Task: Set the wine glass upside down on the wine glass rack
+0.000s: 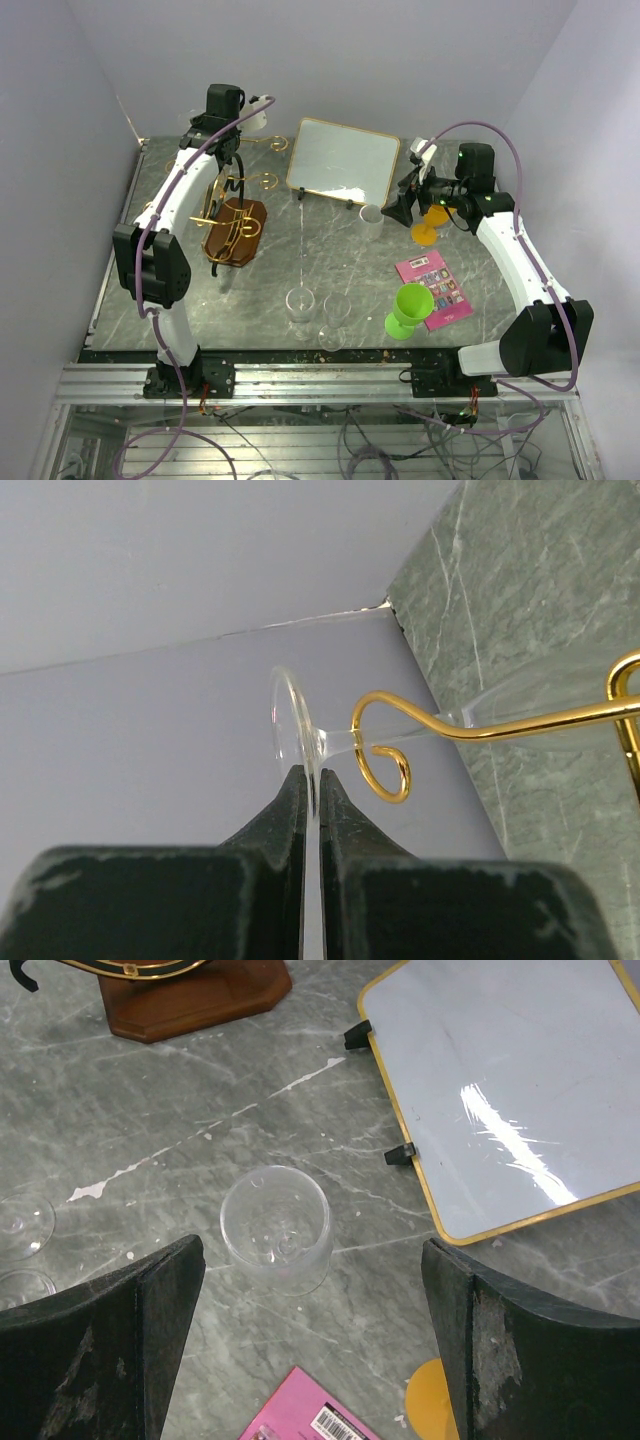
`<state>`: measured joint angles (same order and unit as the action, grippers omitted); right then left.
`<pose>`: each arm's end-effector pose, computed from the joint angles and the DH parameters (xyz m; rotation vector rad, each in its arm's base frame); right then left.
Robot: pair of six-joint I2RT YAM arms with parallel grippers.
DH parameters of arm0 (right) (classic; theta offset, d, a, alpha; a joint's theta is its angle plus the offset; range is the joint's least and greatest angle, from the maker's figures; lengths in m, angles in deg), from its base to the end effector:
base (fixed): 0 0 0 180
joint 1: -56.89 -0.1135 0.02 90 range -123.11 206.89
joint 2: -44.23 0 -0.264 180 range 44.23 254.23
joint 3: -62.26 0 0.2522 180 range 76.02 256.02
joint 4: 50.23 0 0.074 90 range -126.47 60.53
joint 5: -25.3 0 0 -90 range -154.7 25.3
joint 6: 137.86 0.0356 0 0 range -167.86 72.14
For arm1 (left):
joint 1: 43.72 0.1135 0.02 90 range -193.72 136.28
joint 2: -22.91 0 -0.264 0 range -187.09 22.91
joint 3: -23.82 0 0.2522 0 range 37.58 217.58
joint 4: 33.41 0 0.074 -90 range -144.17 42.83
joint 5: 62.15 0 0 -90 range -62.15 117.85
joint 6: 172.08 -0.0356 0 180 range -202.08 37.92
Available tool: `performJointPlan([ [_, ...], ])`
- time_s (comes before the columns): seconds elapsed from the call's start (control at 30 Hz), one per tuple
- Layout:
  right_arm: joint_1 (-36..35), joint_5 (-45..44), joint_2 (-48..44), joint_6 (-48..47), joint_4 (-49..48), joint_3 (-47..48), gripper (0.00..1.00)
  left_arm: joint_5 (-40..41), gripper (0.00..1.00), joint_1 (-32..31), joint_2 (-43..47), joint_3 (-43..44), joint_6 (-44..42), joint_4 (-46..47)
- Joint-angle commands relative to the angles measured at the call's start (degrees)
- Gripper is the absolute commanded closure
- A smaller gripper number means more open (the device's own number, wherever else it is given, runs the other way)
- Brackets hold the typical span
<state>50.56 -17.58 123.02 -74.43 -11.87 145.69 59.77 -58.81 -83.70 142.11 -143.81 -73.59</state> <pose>0.2970 0.0592 0.3383 -0.9962 1.7552 0.6590 0.4240 -0.0948 0.3678 1.0404 1.8962 1.0622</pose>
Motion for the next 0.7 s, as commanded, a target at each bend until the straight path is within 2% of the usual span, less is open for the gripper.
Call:
performJointPlan([
  [0.0, 0.3, 0.4, -0.1, 0.1, -1.3, -0.7, 0.11, 1.8, 0.93, 0.2, 1.2, 1.3, -5.5, 2.6],
  [0.67, 0.3, 0.2, -0.1, 0.0, -1.4, -1.0, 0.1, 3.7, 0.93, 0.2, -3.0, 7.7, -6.3, -7.9],
])
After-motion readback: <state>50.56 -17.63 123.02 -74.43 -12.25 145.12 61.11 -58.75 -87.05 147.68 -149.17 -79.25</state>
